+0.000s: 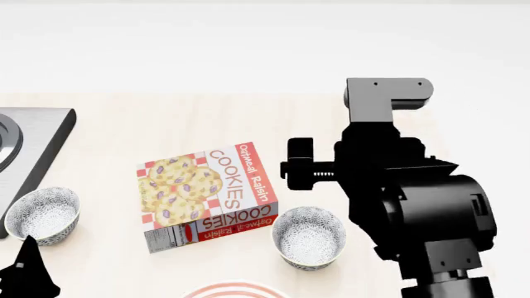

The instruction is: Pick the akita bowl next to the plate and place it on the plate.

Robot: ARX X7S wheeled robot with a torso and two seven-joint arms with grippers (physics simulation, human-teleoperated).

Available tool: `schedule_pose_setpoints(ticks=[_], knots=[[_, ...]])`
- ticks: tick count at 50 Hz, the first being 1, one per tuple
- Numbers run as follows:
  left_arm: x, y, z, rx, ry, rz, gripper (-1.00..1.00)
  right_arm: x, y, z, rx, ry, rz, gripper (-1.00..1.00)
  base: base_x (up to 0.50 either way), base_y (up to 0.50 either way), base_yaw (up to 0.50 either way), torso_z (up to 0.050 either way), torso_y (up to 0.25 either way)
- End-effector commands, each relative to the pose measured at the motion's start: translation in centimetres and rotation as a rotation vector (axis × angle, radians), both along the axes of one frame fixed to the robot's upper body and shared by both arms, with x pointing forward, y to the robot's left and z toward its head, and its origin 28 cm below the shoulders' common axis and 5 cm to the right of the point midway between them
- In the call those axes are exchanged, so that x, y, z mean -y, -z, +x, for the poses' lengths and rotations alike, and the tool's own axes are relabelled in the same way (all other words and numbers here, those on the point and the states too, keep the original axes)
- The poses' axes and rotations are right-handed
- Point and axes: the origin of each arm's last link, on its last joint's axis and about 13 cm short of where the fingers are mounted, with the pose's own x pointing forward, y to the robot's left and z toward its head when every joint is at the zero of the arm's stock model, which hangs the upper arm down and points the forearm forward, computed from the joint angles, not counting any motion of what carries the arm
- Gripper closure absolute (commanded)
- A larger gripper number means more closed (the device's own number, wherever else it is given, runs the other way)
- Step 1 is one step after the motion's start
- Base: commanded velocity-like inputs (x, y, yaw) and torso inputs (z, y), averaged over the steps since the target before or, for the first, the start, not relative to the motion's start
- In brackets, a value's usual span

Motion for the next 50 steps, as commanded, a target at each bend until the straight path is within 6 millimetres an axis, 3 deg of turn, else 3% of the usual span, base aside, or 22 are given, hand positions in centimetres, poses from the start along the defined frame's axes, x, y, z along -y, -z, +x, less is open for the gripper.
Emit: schedule_pose_setpoints(ticks=[1, 11, 50], knots=[[0.0, 0.0, 0.0, 0.0, 0.001, -0.001, -1.0, -0.5, 0.2, 1.6, -0.108, -0.004, 0.015, -1.0, 0.0, 0.0, 0.0, 0.0, 0.0], [0.0, -0.1, -0.1, 0.0, 0.001, -0.001, -1.0, -0.5, 1.5, 2.8, -0.176, -0.007, 0.009, -1.0, 0.0, 0.0, 0.0, 0.0, 0.0], [-0.1, 0.1, 0.1, -0.001, 0.002, -0.003, -1.0, -0.1, 5.2, 1.6, -0.285, 0.032, 0.017, -1.0, 0.0, 0.0, 0.0, 0.0, 0.0]])
